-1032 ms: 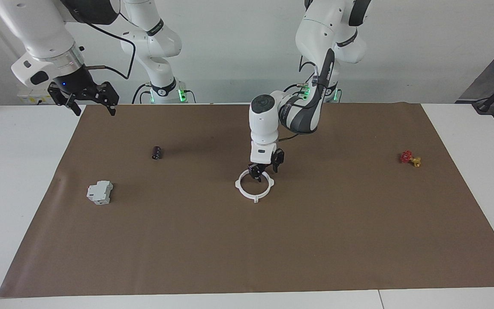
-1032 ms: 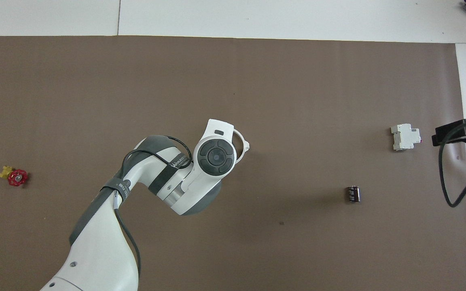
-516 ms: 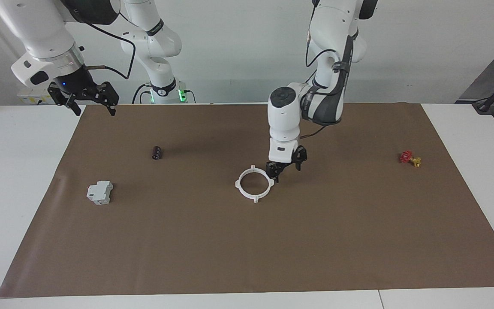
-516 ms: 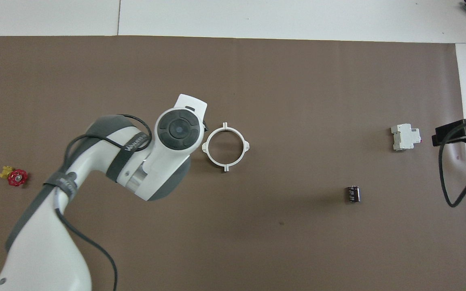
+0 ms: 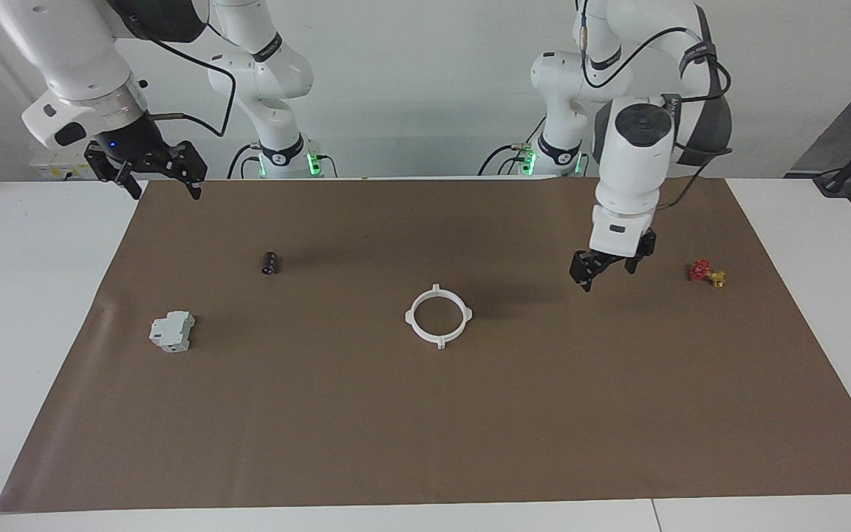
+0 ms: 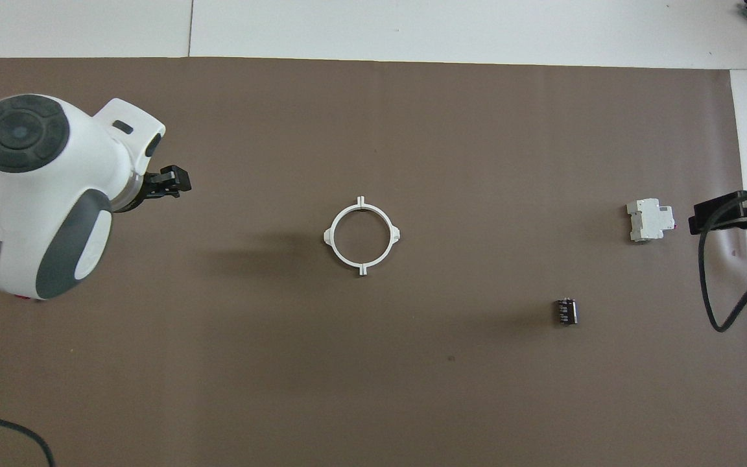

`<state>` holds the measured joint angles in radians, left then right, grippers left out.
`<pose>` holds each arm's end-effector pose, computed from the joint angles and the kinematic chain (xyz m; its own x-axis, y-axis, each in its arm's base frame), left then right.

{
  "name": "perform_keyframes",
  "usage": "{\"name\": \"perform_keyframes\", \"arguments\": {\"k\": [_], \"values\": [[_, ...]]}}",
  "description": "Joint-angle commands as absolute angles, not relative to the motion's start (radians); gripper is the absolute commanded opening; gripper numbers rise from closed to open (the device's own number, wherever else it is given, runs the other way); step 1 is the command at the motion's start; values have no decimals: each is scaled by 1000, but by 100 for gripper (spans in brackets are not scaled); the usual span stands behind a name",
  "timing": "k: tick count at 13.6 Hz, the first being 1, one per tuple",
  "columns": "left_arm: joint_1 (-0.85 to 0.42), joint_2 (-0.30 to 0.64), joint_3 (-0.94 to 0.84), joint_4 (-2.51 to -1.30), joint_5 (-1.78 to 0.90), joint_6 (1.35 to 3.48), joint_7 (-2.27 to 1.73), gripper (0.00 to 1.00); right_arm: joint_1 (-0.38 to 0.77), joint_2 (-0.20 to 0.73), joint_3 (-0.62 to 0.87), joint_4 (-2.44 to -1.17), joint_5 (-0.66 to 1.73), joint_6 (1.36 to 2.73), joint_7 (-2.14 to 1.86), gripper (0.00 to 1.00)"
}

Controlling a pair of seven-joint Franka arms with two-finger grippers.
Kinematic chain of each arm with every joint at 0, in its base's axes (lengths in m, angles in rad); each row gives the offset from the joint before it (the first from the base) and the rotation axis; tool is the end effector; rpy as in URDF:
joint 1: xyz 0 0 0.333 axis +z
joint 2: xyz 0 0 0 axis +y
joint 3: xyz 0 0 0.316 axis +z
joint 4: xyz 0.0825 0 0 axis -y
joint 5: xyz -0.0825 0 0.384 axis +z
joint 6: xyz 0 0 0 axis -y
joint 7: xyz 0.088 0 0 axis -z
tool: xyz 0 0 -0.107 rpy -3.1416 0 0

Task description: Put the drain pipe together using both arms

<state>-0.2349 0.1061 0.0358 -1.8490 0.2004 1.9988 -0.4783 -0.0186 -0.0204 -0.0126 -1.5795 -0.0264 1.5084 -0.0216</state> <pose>0.5860 -0.1065 0.4692 0.9750 0.1879 0.1184 0.2047 -0.9672 -0.1507 0.5412 -0.0199 0.6263 0.9986 -0.0112 -0.0512 -0.0099 -0.9996 0.0250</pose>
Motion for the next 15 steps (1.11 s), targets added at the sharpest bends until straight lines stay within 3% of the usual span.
{"name": "perform_keyframes", "arguments": {"k": [1, 5, 15], "values": [[-108, 68, 25, -1867, 145, 1971, -265, 100, 1, -23, -6, -1586, -26, 1511, 30, 100], [-14, 61, 26, -1868, 112, 1970, -123, 100, 29, -28, 3, -1585, -26, 1509, 86, 100], [-74, -17, -2, -1850, 52, 1954, -153, 100, -28, 5, -18, -1494, -48, 1433, -46, 100]]}}
